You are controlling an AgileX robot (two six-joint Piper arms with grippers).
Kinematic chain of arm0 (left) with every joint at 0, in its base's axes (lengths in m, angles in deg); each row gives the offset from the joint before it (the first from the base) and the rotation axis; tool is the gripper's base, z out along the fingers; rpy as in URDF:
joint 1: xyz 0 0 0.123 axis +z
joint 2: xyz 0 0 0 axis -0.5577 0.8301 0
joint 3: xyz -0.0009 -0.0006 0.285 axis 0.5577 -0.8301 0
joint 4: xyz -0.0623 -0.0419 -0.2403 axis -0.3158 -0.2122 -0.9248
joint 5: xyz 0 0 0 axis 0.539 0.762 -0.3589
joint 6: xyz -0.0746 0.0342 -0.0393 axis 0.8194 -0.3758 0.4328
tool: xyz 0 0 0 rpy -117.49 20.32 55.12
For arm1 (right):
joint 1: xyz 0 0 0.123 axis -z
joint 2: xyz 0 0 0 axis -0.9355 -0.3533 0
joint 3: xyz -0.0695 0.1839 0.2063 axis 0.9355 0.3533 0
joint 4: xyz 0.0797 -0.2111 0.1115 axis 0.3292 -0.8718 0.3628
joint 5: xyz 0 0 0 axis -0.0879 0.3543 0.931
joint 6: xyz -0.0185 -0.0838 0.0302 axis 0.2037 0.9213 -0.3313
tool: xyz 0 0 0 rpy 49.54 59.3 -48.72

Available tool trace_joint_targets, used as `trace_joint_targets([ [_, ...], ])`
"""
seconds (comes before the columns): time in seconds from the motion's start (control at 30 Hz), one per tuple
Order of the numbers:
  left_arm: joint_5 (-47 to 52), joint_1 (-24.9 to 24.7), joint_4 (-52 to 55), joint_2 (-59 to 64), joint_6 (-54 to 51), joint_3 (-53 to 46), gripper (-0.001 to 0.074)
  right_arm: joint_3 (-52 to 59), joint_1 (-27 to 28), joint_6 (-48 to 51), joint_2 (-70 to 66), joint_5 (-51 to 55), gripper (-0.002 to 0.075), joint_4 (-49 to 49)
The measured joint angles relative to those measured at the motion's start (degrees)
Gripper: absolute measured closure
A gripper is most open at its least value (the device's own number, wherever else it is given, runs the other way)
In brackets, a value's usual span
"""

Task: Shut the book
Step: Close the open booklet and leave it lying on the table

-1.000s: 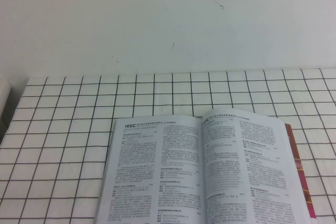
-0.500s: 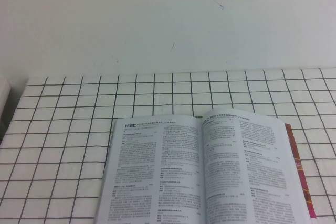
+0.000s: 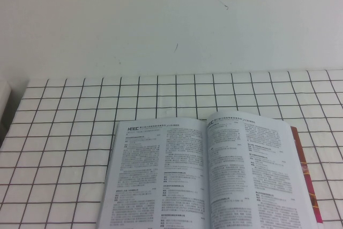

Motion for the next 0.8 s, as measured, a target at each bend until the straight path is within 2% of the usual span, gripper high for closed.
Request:
trace_joint_targets([
  [0.23, 28.14, 0.00, 0.68, 7.25, 0.07, 10.48, 0.0737, -12.67, 0.00, -9.06, -13.11, 28.71, 0.0729, -0.79],
  [0.5, 53.39, 0.00, -7.92, 17.85, 0.16, 10.16, 0.0737, -14.82, 0.00, -10.09, -26.48, 56.13, 0.0729, 8.24],
  [0.6, 57.32, 0.00, -9.12, 19.74, 0.16, 8.83, 0.0737, -14.82, -0.36, -4.47, -30.07, 60.84, 0.0729, 9.19],
  [0.7, 58.37, 0.00, -8.36, 20.77, 0.16, 7.69, 0.0737, -14.82, -0.87, 1.07, -32.21, 61.24, 0.0729, 10.03],
  [0.8, 58.75, 0.00, -8.35, 20.95, 0.16, 6.81, 0.0737, -14.57, -1.53, 2.99, -34.09, 61.24, 0.0729, 15.44],
])
